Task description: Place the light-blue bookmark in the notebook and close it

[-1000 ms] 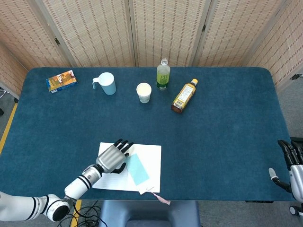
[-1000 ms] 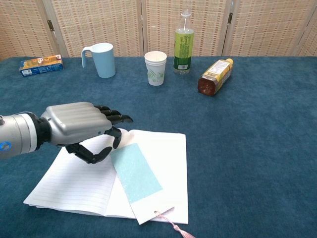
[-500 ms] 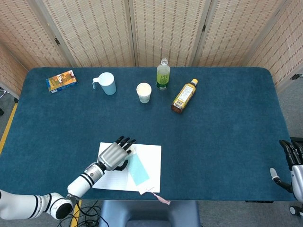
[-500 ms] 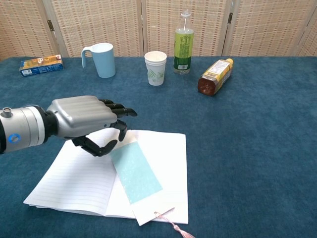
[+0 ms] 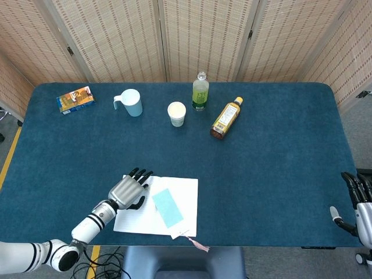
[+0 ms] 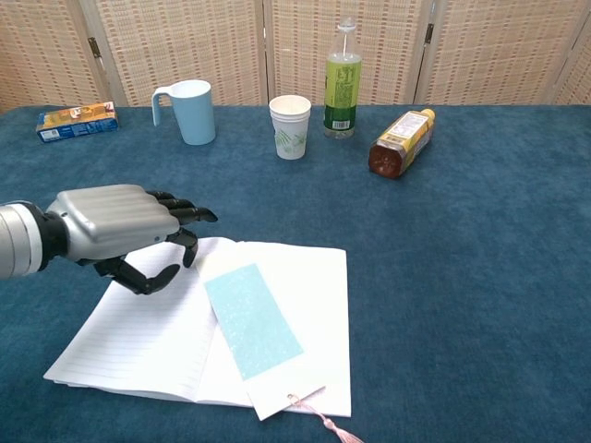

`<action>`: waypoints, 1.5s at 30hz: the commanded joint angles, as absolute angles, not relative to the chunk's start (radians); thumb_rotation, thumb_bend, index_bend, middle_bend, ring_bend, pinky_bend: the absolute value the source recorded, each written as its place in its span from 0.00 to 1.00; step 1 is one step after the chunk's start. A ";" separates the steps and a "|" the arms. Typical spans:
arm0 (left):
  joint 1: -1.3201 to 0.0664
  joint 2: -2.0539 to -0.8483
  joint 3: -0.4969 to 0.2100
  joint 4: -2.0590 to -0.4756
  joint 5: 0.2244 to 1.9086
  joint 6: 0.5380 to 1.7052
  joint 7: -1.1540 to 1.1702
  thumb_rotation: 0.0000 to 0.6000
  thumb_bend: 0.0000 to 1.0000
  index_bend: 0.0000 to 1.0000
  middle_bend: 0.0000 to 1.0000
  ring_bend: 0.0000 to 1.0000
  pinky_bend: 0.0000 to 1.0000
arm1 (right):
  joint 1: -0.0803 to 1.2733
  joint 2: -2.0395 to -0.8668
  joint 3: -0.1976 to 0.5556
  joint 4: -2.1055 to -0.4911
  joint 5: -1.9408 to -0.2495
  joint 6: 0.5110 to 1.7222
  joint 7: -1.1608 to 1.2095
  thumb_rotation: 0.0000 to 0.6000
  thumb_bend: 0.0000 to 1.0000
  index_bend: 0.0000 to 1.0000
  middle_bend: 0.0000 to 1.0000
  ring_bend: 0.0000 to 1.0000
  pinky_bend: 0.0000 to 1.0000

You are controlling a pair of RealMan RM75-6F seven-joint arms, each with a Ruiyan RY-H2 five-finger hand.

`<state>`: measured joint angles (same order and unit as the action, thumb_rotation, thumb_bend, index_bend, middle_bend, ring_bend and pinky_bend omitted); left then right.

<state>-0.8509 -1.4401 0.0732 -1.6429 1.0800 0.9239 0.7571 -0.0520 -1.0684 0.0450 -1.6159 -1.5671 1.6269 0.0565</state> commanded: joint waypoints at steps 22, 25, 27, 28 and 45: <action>-0.887 -1.508 0.037 -1.739 1.158 0.934 0.771 0.47 0.63 0.33 0.00 0.00 0.13 | -0.061 -1.069 0.044 -1.608 -1.558 1.630 0.069 1.00 0.28 0.00 0.10 0.05 0.11; -0.879 -1.508 0.058 -1.762 1.207 0.933 0.754 0.48 0.63 0.33 0.00 0.00 0.13 | -0.059 -1.070 0.043 -1.603 -1.560 1.627 0.072 1.00 0.28 0.00 0.10 0.05 0.11; -0.876 -1.516 0.072 -1.770 1.240 0.932 0.754 0.47 0.63 0.32 0.00 0.00 0.13 | -0.059 -1.069 0.043 -1.602 -1.562 1.628 0.073 1.00 0.28 0.00 0.10 0.05 0.11; -0.876 -1.522 0.077 -1.772 1.255 0.930 0.755 0.47 0.63 0.32 0.00 0.00 0.13 | -0.060 -1.068 0.043 -1.602 -1.562 1.629 0.073 1.00 0.28 0.00 0.10 0.05 0.11; -0.892 -1.650 0.048 -1.733 1.203 0.888 0.831 0.47 0.63 0.31 0.00 0.00 0.13 | -0.057 -1.067 0.045 -1.597 -1.557 1.620 0.079 1.00 0.28 0.00 0.10 0.05 0.11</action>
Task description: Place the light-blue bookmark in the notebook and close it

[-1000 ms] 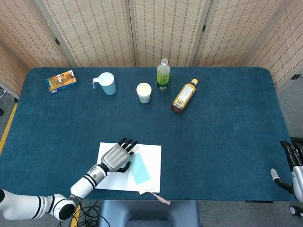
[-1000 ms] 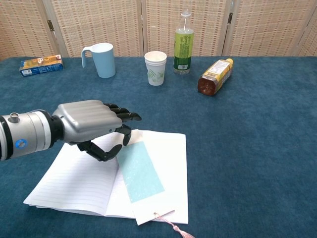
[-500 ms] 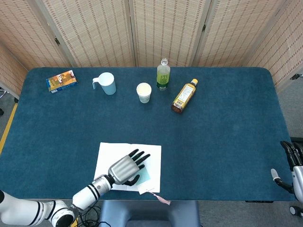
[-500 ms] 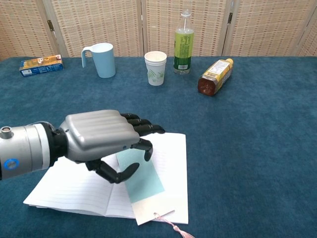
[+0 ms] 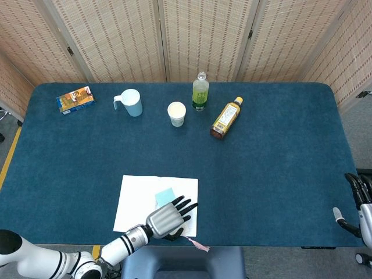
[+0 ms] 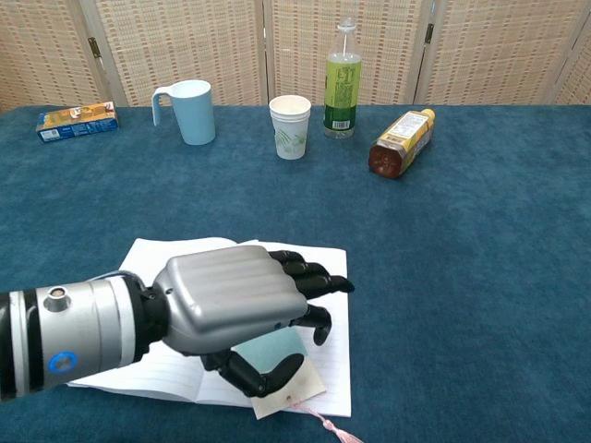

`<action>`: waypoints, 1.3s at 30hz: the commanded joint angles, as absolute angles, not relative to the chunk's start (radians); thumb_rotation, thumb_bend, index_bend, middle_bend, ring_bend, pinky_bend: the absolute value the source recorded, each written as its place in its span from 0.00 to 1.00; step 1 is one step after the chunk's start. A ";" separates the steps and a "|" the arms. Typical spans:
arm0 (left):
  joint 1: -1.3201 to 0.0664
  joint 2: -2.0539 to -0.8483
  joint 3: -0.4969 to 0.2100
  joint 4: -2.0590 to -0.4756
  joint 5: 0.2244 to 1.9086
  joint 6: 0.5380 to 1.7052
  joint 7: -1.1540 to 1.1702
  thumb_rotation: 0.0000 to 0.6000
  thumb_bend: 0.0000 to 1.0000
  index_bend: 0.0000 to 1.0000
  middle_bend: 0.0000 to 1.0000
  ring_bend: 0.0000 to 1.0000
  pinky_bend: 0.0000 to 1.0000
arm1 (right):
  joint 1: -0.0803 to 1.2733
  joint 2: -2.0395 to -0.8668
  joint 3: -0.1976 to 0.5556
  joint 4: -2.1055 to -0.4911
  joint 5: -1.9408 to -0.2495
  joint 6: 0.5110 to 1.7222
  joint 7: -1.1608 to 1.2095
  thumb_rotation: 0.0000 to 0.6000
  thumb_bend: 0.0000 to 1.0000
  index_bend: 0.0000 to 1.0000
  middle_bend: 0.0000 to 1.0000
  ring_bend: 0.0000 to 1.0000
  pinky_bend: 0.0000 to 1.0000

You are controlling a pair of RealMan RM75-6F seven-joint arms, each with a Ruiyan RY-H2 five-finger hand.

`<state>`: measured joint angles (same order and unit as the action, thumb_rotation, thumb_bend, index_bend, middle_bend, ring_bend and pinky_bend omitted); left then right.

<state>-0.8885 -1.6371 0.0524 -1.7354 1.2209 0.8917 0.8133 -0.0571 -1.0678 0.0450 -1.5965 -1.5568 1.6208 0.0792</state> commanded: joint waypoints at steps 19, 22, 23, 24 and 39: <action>-0.892 -1.683 0.082 -1.751 1.173 0.898 0.905 0.47 0.63 0.31 0.00 0.00 0.13 | -0.056 -1.074 0.045 -1.587 -1.548 1.613 0.087 1.00 0.28 0.00 0.10 0.05 0.11; -0.892 -1.687 0.087 -1.751 1.173 0.898 0.910 0.47 0.63 0.32 0.00 0.00 0.13 | -0.056 -1.075 0.045 -1.587 -1.551 1.616 0.087 1.00 0.28 0.00 0.10 0.05 0.11; -0.891 -1.688 0.088 -1.751 1.171 0.899 0.911 0.47 0.63 0.32 0.00 0.00 0.13 | -0.056 -1.075 0.045 -1.586 -1.551 1.616 0.087 1.00 0.28 0.00 0.10 0.05 0.11; -0.891 -1.690 0.088 -1.750 1.169 0.899 0.911 0.47 0.63 0.32 0.00 0.00 0.13 | -0.056 -1.075 0.045 -1.586 -1.552 1.617 0.087 1.00 0.28 0.00 0.10 0.05 0.11; -0.875 -1.640 0.131 -1.790 1.213 0.916 0.911 0.47 0.63 0.35 0.00 0.00 0.13 | -0.057 -1.078 0.044 -1.581 -1.554 1.619 0.093 1.00 0.27 0.00 0.10 0.05 0.11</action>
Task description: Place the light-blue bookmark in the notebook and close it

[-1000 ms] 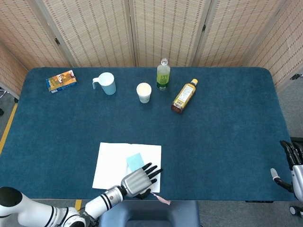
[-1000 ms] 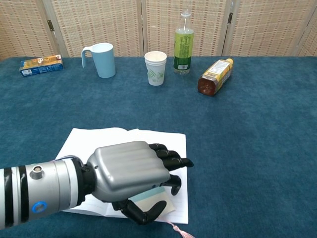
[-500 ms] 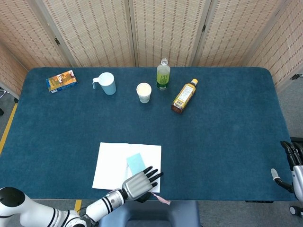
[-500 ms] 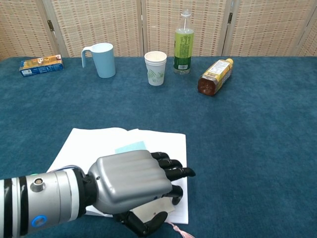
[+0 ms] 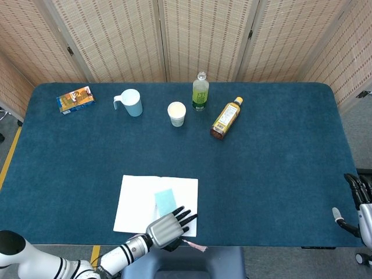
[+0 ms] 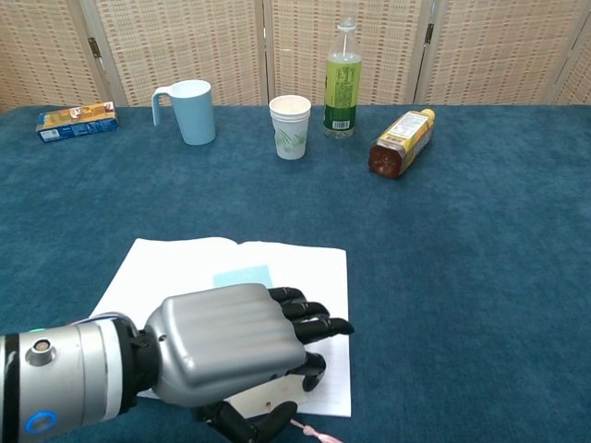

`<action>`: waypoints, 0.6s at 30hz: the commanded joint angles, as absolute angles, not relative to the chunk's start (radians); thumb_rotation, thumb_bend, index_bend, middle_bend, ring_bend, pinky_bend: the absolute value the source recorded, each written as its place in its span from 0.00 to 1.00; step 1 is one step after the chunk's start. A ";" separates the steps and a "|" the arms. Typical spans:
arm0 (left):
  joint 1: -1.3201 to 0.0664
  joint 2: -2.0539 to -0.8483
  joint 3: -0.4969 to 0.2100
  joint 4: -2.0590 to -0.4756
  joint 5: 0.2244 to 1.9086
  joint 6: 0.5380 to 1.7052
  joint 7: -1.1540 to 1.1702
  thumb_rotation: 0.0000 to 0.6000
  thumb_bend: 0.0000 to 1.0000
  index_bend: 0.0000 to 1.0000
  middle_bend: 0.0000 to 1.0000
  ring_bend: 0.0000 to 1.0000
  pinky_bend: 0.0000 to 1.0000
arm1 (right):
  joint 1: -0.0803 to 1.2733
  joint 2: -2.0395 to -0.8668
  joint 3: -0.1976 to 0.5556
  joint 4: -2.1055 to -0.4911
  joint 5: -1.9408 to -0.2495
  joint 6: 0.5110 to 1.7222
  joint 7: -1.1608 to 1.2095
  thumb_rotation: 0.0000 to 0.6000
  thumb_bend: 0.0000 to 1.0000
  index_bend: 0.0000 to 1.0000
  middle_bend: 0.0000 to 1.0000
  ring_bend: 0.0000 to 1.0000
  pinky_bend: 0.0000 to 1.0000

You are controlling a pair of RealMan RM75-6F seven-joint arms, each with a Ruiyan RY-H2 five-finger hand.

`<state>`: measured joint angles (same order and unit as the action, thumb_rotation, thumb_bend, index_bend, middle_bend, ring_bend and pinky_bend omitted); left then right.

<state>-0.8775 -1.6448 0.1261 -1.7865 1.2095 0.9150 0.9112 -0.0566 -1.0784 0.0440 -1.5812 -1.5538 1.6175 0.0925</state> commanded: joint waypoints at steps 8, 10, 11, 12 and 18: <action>-0.860 -1.601 0.157 -1.801 1.255 0.926 0.907 0.47 0.63 0.36 0.00 0.00 0.13 | -0.062 -1.077 0.041 -1.583 -1.558 1.625 0.091 1.00 0.28 0.00 0.10 0.05 0.11; -0.857 -1.591 0.161 -1.803 1.263 0.927 0.905 0.47 0.63 0.36 0.00 0.00 0.13 | -0.063 -1.077 0.040 -1.584 -1.558 1.627 0.090 1.00 0.28 0.00 0.10 0.05 0.11; -0.856 -1.584 0.163 -1.805 1.269 0.927 0.904 0.47 0.63 0.36 0.00 0.00 0.13 | -0.064 -1.077 0.040 -1.585 -1.560 1.628 0.090 1.00 0.28 0.00 0.10 0.05 0.11; -0.855 -1.578 0.165 -1.808 1.273 0.927 0.902 0.47 0.63 0.36 0.00 0.00 0.13 | -0.065 -1.077 0.040 -1.585 -1.560 1.630 0.089 1.00 0.28 0.00 0.10 0.05 0.11; -0.845 -1.547 0.184 -1.822 1.300 0.922 0.900 0.47 0.63 0.36 0.00 0.00 0.13 | -0.068 -1.078 0.039 -1.587 -1.561 1.633 0.087 1.00 0.28 0.00 0.10 0.05 0.11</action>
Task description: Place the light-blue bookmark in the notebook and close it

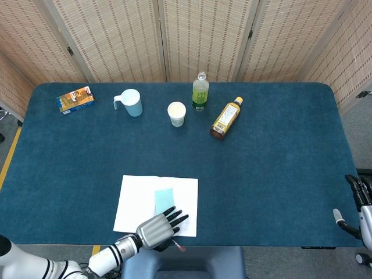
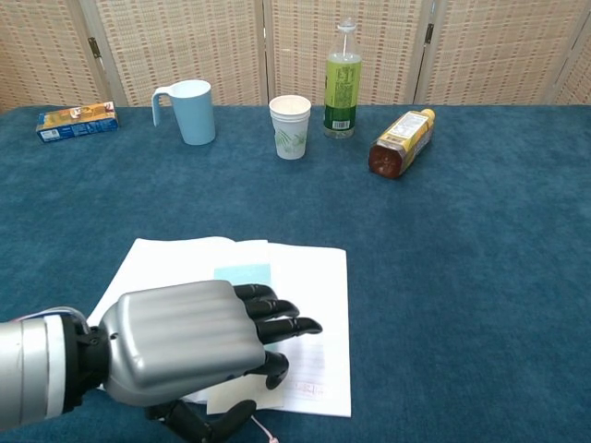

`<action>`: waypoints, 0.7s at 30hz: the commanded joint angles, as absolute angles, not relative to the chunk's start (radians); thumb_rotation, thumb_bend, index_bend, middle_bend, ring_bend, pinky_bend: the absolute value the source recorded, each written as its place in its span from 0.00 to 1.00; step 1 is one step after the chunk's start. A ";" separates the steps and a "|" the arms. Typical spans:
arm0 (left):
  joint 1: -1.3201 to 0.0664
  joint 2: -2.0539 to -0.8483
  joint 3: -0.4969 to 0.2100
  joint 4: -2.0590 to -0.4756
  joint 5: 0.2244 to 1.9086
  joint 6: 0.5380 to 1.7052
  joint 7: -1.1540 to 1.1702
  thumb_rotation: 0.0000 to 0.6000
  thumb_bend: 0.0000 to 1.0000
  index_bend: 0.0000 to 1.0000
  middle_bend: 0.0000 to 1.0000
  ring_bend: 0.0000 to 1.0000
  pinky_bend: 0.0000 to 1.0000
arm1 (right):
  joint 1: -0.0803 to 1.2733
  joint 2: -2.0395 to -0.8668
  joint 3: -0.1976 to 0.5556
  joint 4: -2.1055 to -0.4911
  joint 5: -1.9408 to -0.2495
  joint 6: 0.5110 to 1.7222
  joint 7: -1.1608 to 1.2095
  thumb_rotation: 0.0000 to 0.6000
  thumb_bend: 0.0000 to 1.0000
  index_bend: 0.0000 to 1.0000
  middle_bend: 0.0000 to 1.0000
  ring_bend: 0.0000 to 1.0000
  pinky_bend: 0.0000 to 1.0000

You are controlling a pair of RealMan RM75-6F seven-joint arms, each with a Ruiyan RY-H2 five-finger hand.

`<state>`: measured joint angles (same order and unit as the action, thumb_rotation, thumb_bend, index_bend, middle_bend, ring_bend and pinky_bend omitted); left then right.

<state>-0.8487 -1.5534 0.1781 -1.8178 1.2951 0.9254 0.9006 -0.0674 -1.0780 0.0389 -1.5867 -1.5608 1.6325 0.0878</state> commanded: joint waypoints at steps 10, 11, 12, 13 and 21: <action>-0.812 -1.499 0.207 -1.851 1.386 0.948 0.845 0.47 0.63 0.36 0.00 0.00 0.13 | -0.072 -1.075 0.037 -1.592 -1.566 1.641 0.083 1.00 0.27 0.00 0.10 0.05 0.11; -0.807 -1.492 0.210 -1.853 1.398 0.950 0.832 0.47 0.63 0.36 0.00 0.00 0.13 | -0.072 -1.075 0.037 -1.593 -1.566 1.641 0.084 1.00 0.27 0.00 0.10 0.05 0.11; -0.805 -1.488 0.212 -1.854 1.406 0.949 0.823 0.47 0.63 0.36 0.00 0.00 0.13 | -0.072 -1.075 0.037 -1.592 -1.567 1.641 0.083 1.00 0.28 0.00 0.10 0.05 0.11; -0.802 -1.483 0.215 -1.855 1.414 0.946 0.812 0.47 0.63 0.36 0.00 0.00 0.13 | -0.071 -1.075 0.037 -1.593 -1.567 1.640 0.083 1.00 0.28 0.00 0.10 0.05 0.11; -0.778 -1.479 0.237 -1.854 1.446 0.929 0.813 0.47 0.63 0.36 0.00 0.00 0.13 | -0.066 -1.075 0.038 -1.598 -1.569 1.632 0.076 1.00 0.27 0.00 0.10 0.05 0.11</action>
<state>-0.7796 -1.4788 0.2353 -1.8547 1.4449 0.9295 0.8116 -0.0660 -1.0749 0.0377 -1.5984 -1.5695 1.6316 0.0764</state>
